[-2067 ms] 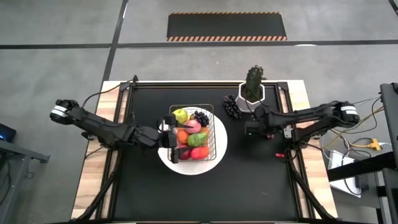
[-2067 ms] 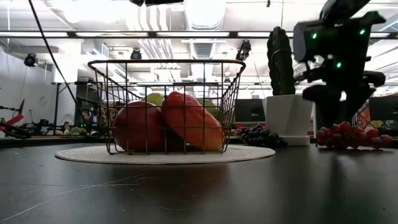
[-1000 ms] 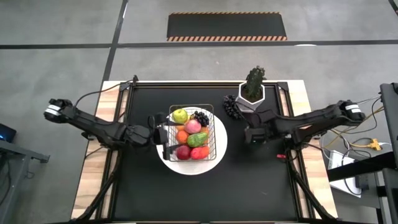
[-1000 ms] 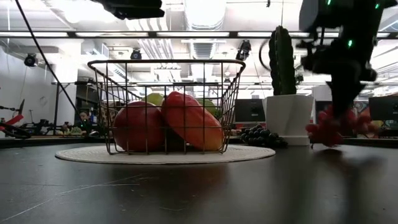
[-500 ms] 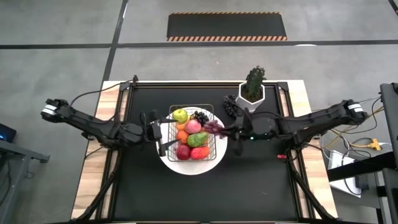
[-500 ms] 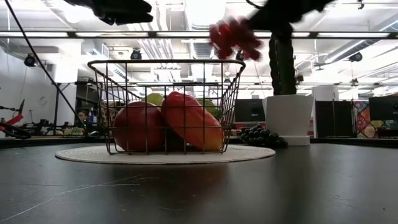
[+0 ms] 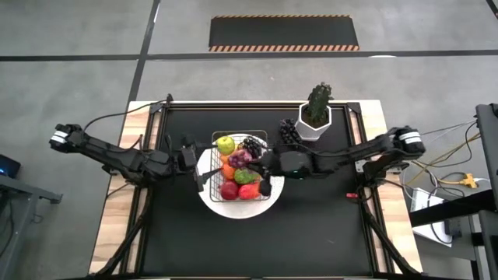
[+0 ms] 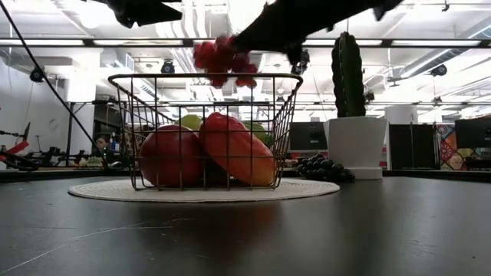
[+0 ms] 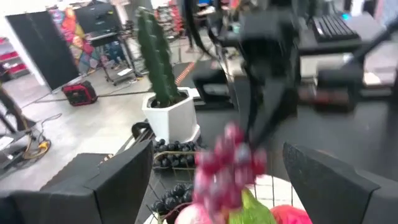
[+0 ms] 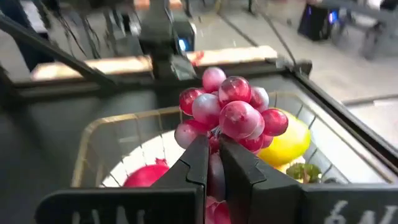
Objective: Build produce basket
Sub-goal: Put the red grapes into the wire basket, then put the black grapes into the wire basket
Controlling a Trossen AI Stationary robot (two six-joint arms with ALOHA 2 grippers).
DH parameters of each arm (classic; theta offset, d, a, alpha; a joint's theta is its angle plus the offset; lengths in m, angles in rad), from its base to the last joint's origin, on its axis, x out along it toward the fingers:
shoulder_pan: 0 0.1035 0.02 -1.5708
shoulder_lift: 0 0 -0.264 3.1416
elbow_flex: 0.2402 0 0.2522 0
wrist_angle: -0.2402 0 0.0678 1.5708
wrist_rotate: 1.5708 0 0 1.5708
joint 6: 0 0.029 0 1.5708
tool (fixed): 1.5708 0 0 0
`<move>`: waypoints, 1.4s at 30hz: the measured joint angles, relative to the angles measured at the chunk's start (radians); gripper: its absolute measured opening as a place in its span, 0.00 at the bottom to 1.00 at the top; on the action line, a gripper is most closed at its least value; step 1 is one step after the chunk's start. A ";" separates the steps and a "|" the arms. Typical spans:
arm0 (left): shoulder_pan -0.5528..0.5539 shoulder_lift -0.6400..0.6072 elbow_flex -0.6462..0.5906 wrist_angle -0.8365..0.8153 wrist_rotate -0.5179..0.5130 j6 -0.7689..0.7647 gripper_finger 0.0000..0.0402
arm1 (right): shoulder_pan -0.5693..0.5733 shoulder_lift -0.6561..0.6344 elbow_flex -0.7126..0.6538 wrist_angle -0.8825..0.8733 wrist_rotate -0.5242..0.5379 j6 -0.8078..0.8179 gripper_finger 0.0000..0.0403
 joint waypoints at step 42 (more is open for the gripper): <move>0.001 -0.092 -0.059 0.003 -0.033 -0.041 0.84 | -0.121 0.011 0.380 -1.090 0.126 0.378 0.51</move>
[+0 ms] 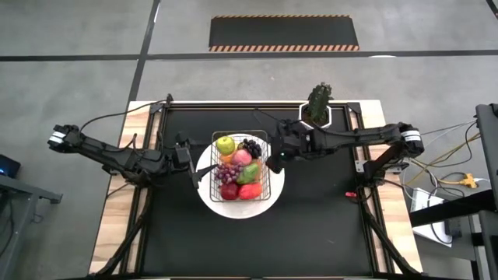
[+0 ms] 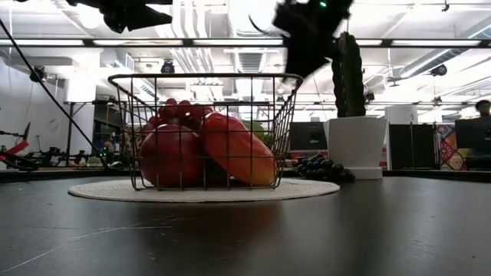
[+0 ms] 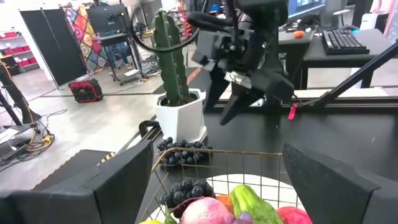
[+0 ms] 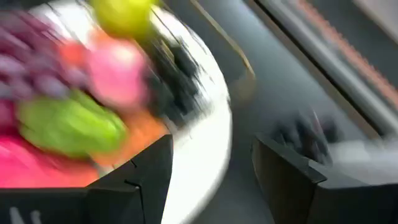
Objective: Build produce basket
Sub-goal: Put the black grapes into the wire basket
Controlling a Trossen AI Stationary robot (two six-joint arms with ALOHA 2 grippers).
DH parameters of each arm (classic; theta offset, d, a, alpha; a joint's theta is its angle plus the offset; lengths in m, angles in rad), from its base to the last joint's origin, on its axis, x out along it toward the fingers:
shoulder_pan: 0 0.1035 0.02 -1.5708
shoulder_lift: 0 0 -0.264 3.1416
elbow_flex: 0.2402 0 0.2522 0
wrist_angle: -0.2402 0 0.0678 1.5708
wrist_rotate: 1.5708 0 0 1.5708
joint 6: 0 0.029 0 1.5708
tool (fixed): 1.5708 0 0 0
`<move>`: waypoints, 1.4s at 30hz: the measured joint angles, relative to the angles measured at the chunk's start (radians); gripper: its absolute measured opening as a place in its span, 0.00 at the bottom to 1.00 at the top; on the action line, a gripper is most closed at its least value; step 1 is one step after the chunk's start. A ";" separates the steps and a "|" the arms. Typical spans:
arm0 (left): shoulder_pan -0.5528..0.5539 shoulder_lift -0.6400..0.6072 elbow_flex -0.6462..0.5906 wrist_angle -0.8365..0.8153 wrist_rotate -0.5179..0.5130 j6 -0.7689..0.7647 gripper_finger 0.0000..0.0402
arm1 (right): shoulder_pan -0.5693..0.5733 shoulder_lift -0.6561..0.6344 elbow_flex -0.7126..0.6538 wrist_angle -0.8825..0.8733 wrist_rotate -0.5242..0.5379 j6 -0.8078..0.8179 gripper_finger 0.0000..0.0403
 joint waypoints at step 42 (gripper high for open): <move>0.000 0.000 -0.003 0.009 -0.003 0.004 0.84 | -0.165 0.001 -0.572 0.395 0.198 0.389 0.50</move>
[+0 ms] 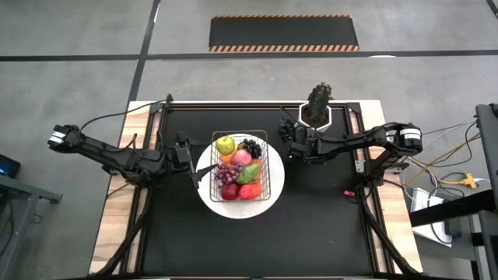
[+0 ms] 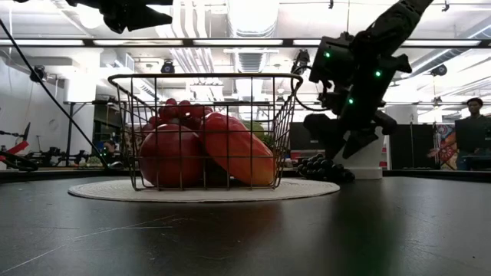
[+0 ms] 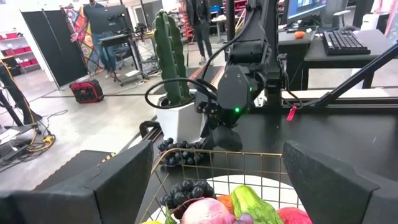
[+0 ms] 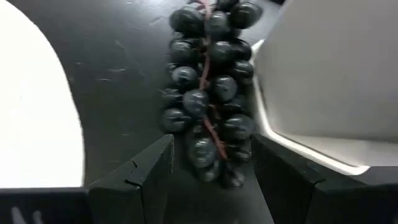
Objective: Build produce basket
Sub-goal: Put the black grapes into the wire basket
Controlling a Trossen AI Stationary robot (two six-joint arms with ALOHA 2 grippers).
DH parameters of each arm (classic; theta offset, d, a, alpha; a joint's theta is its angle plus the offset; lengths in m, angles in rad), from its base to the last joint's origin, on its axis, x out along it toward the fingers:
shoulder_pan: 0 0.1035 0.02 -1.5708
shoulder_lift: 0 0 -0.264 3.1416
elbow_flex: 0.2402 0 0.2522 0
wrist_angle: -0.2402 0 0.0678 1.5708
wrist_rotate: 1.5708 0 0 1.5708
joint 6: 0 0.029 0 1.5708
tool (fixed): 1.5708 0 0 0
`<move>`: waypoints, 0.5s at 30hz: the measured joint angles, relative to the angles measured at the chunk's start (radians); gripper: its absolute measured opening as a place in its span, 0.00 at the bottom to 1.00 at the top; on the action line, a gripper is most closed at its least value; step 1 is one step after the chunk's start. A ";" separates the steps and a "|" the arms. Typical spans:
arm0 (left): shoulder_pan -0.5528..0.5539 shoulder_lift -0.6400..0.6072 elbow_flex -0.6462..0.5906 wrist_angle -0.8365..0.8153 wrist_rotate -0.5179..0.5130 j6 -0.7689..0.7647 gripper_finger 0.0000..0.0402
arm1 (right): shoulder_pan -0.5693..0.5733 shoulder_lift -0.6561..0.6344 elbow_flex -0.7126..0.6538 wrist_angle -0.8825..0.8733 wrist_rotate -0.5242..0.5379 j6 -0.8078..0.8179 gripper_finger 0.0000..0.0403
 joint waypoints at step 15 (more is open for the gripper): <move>0.000 0.000 -0.001 0.003 0.000 0.001 0.84 | 0.000 0.000 -0.138 0.173 0.008 -0.002 0.39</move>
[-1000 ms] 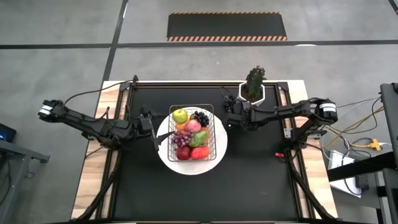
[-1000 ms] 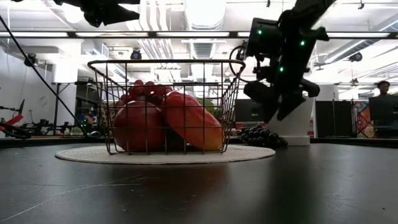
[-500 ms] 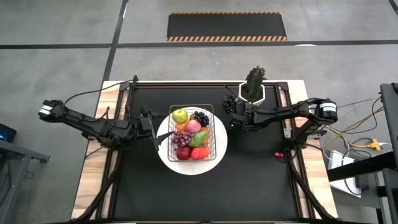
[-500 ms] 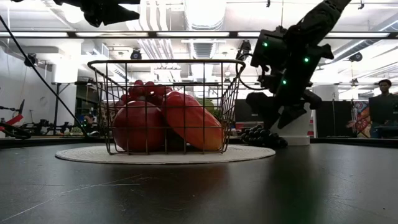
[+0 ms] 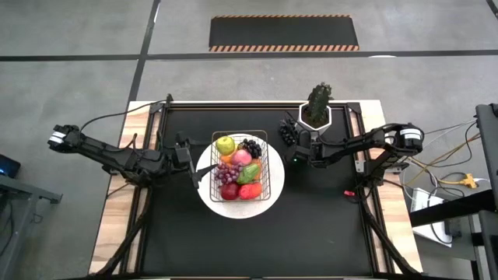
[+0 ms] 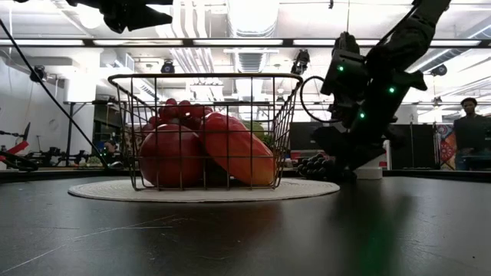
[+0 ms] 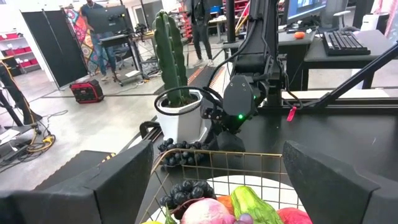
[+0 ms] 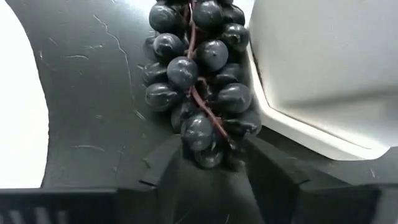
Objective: Build produce basket
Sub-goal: Put the black grapes into the wire basket
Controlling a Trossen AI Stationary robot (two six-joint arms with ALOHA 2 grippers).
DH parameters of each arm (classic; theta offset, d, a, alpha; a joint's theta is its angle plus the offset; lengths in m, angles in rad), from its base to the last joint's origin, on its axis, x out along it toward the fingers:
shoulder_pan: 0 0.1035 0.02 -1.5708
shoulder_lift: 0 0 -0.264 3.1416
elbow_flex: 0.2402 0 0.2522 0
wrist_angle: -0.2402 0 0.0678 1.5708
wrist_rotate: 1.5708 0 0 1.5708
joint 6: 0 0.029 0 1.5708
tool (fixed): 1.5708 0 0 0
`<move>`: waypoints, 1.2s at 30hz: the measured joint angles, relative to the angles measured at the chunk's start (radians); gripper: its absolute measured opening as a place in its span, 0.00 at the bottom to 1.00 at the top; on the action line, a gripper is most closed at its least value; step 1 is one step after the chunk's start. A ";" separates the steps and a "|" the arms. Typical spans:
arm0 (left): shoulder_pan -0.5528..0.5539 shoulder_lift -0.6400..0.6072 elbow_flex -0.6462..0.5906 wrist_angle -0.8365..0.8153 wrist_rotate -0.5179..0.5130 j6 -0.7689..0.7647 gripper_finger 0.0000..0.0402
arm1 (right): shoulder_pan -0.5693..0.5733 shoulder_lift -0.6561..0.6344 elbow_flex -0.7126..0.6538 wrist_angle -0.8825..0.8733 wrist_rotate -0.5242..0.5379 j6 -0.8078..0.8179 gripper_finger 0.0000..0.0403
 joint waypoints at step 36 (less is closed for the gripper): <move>0.001 0.000 -0.001 0.007 0.000 0.004 0.84 | 0.005 -0.018 0.135 -0.266 -0.002 0.071 0.61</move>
